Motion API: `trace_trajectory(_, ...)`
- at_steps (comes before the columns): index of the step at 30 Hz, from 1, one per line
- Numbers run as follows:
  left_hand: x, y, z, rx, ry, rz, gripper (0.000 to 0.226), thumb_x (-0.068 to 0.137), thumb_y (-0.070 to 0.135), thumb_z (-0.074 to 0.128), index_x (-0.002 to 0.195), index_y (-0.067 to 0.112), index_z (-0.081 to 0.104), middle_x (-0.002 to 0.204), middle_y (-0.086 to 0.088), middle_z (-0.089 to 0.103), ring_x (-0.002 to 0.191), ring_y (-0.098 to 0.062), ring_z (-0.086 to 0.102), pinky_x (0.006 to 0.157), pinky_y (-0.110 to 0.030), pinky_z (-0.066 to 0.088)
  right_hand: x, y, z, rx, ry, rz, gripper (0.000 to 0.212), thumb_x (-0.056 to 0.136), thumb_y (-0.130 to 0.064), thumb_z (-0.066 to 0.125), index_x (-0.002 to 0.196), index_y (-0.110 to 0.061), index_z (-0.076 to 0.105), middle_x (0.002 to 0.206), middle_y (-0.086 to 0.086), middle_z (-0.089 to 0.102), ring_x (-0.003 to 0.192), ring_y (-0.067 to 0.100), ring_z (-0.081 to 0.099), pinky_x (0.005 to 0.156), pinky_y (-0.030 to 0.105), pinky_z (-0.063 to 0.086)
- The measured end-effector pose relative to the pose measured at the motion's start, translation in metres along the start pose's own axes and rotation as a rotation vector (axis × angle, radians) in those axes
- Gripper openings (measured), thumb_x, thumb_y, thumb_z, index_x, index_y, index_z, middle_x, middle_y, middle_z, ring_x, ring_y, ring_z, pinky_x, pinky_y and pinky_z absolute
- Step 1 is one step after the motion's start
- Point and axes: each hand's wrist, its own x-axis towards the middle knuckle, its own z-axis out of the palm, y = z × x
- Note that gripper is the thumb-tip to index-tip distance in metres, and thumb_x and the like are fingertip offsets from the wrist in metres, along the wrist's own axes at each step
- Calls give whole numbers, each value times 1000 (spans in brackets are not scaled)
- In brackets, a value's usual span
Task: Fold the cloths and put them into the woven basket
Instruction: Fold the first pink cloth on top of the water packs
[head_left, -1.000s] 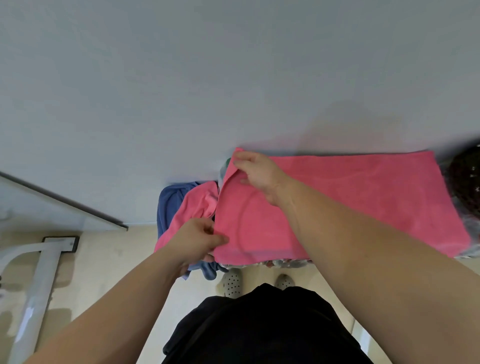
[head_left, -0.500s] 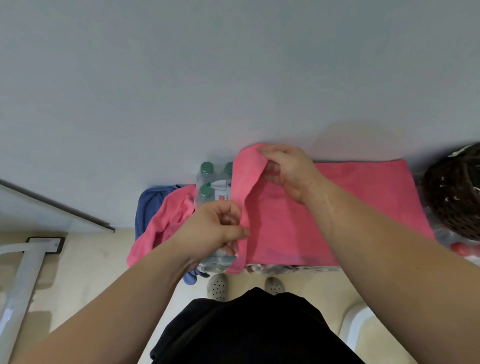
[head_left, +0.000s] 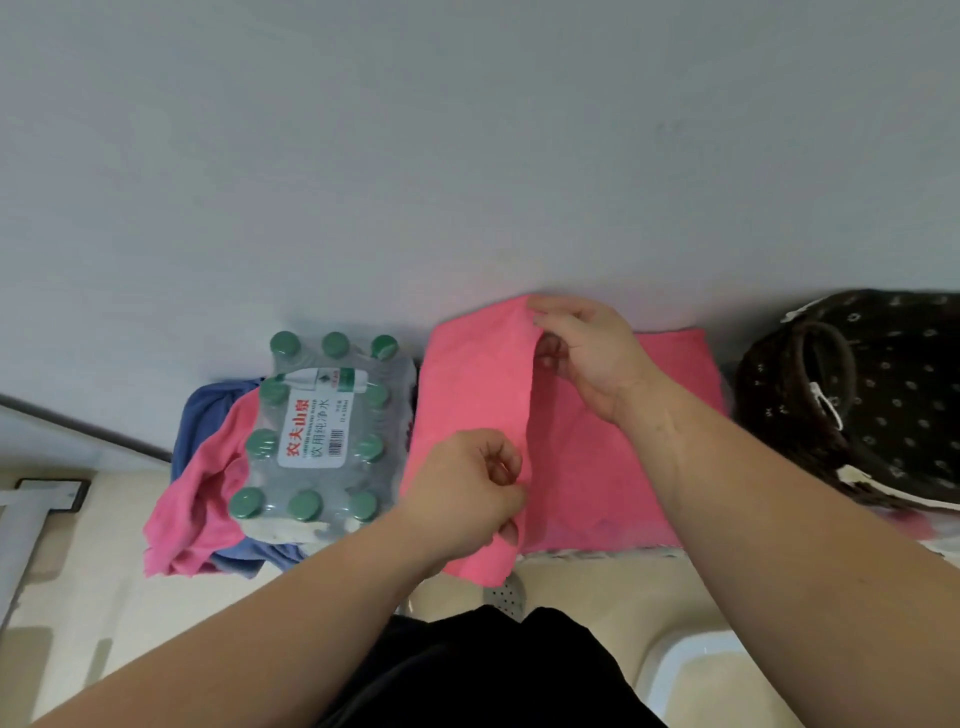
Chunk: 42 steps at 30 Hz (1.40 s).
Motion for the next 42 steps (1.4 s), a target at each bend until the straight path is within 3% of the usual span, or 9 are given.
trace_trajectory(3, 8, 6, 30, 89, 19, 28, 22, 78, -11, 55, 73, 10, 56, 50, -4, 57, 45, -20, 67, 38, -18, 38, 2, 10, -20, -104, -4, -20, 31, 86, 9, 58, 90, -18, 73, 73, 0, 67, 63, 9, 56, 60, 24, 42)
trace_trajectory(7, 21, 3, 59, 243, 48, 33, 17, 72, -5, 50, 72, 11, 56, 55, -4, 62, 47, -17, 68, 44, -27, 47, 8, 31, -39, -399, -27, 85, 61, 78, 3, 67, 137, -8, 55, 89, 6, 65, 66, 12, 57, 62, 21, 48)
trace_trajectory(11, 24, 2, 68, 285, 54, -1, 15, 73, -1, 52, 76, 11, 60, 63, -7, 67, 51, -18, 70, 49, -31, 53, 9, 39, -40, -493, -44, 48, 78, 68, -12, 72, 143, -14, 51, 120, 7, 65, 90, 17, 58, 94, 36, 53)
trace_trajectory(17, 13, 38, 71, 143, 43, 23, 15, 75, -4, 54, 82, 8, 59, 55, -6, 65, 52, -21, 71, 39, -17, 38, 3, 20, -53, -366, 133, -166, 47, 78, -5, 74, 124, -8, 65, 84, 0, 67, 72, 16, 65, 77, 29, 54)
trace_trajectory(24, 32, 51, 115, 241, -100, 69, 17, 77, -1, 55, 85, 13, 61, 59, -6, 69, 47, -8, 63, 44, -15, 40, 1, 13, -101, -636, 246, -172, 46, 79, -14, 76, 123, -7, 67, 111, 5, 69, 105, 20, 64, 97, 27, 47)
trace_trajectory(28, 41, 38, 112, 361, 7, 139, 14, 85, 30, 70, 91, 17, 69, 71, 3, 69, 69, -15, 64, 64, -28, 46, 4, 22, -111, -988, 86, -93, 55, 82, -28, 74, 125, 3, 60, 139, 16, 53, 127, 29, 50, 105, 29, 36)
trace_trajectory(31, 33, 24, 83, 318, 150, 158, 5, 85, 28, 71, 83, 24, 70, 64, 11, 65, 57, -1, 58, 63, -26, 45, 2, 31, -103, -1183, 140, -102, 64, 84, -44, 65, 134, -7, 54, 152, 13, 37, 137, 32, 37, 113, 36, 29)
trace_trajectory(37, 10, -22, 15, 299, 555, -59, 12, 82, 29, 73, 77, 23, 64, 65, 5, 63, 63, -12, 60, 59, -30, 48, -15, 33, -44, -1265, 137, -517, 41, 83, -45, 60, 115, -19, 65, 127, 6, 53, 115, 32, 48, 99, 41, 39)
trace_trajectory(42, 1, -46, 0, 373, 489, -201, 26, 77, 44, 74, 80, 24, 57, 66, 2, 63, 60, -19, 64, 56, -38, 56, 7, 19, 5, -1296, 50, -492, 40, 98, -43, 45, 108, -12, 67, 115, 10, 60, 109, 31, 53, 93, 40, 43)
